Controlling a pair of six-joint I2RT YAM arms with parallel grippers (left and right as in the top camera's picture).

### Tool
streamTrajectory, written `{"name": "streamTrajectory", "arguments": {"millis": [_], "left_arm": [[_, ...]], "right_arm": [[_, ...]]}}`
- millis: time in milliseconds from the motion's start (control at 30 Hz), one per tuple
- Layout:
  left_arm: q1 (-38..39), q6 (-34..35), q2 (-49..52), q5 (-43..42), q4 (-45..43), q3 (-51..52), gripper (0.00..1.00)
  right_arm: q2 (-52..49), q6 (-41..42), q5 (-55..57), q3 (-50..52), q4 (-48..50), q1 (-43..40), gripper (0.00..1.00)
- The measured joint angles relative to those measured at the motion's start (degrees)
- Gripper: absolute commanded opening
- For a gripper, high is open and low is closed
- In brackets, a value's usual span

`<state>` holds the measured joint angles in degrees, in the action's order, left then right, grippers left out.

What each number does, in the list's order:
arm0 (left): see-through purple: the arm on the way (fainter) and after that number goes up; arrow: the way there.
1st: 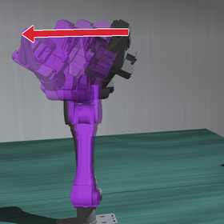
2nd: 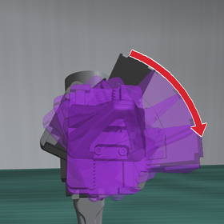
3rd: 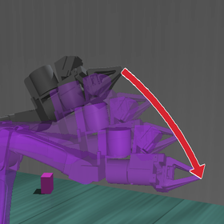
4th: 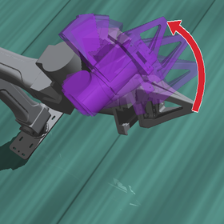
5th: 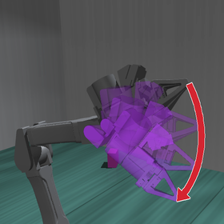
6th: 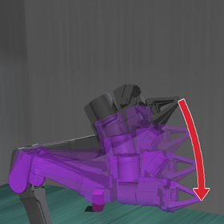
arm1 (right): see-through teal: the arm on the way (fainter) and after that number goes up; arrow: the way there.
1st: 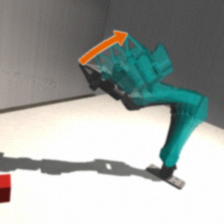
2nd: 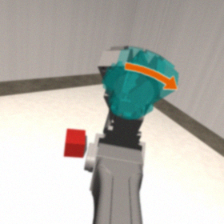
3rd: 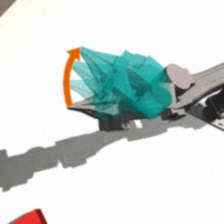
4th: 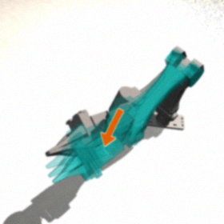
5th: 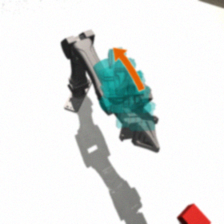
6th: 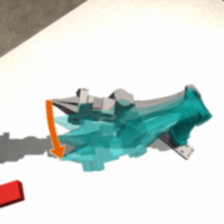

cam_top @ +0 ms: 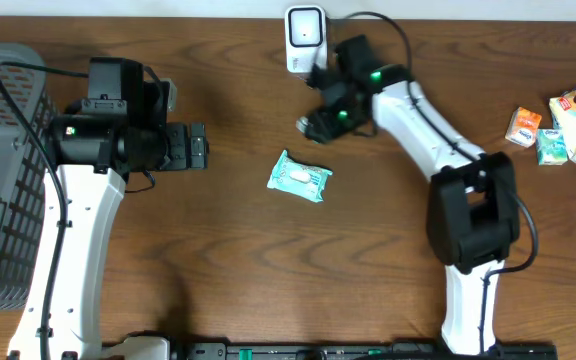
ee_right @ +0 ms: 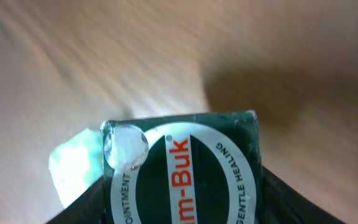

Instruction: Scan the item barcode

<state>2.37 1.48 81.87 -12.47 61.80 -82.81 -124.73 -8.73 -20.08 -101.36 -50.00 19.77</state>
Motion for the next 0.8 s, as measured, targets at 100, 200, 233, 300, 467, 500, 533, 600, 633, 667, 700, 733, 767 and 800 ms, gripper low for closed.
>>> {"name": "streamTrajectory", "arguments": {"millis": [100, 200, 233, 300, 467, 500, 533, 600, 633, 667, 700, 733, 767, 800], "left_arm": [[0.0, 0.0, 0.0, 0.0, 0.0, 0.0, 0.98], [0.0, 0.0, 0.0, 0.0, 0.0, 0.0, 0.98], [0.0, 0.0, 0.0, 0.0, 0.0, 0.0, 0.98], [0.0, 0.0, 0.0, 0.0, 0.0, 0.0, 0.98], [0.0, 0.0, 0.0, 0.0, 0.0, 0.0, 0.98], [0.0, 0.0, 0.0, 0.0, 0.0, 0.0, 0.98], [0.0, 0.0, 0.0, 0.0, 0.0, 0.0, 0.98], [0.0, 0.0, 0.0, 0.0, 0.0, 0.0, 0.98], [0.0, 0.0, 0.0, 0.0, 0.0, 0.0, 0.97], [0.0, 0.0, 0.0, 0.0, 0.0, 0.0, 0.98], [0.0, 0.0, 0.0, 0.0, 0.0, 0.0, 0.98], [0.0, 0.0, 0.0, 0.0, 0.0, 0.0, 0.98], [0.0, 0.0, 0.0, 0.0, 0.0, 0.0, 0.98], [0.0, 0.0, 0.0, 0.0, 0.0, 0.0, 0.98]], "right_arm": [[0.0, -6.3, -1.0, 0.2, -7.4, -3.1, 0.51], [0.0, -12.5, -0.8, 0.2, -11.9, -5.6, 0.53], [0.0, -13.9, -0.5, 0.3, -12.5, -6.1, 0.54], [0.0, -15.9, 0.2, 0.3, -12.7, -7.0, 0.64], [0.0, -18.7, 1.9, 0.8, -12.0, -8.7, 0.85], [0.0, -18.9, 2.1, 0.9, -11.9, -9.0, 0.94], [0.0, -19.2, 2.1, 0.9, -11.7, -9.4, 0.98], [0.0, -19.5, 2.5, 1.0, -11.3, -9.9, 0.99], [0.0, -19.4, 2.6, 1.0, -11.3, -10.1, 0.99], [0.0, -18.9, 2.8, 1.0, -11.0, -10.2, 0.99], [0.0, -18.2, 2.9, 1.0, -10.8, -10.2, 0.99], [0.0, -17.2, 2.9, 1.0, -10.7, -10.2, 0.99], [0.0, -15.9, 2.9, 1.0, -10.7, -10.2, 0.99], [0.0, -13.9, 3.0, 1.0, -10.9, -10.1, 0.99]]}}
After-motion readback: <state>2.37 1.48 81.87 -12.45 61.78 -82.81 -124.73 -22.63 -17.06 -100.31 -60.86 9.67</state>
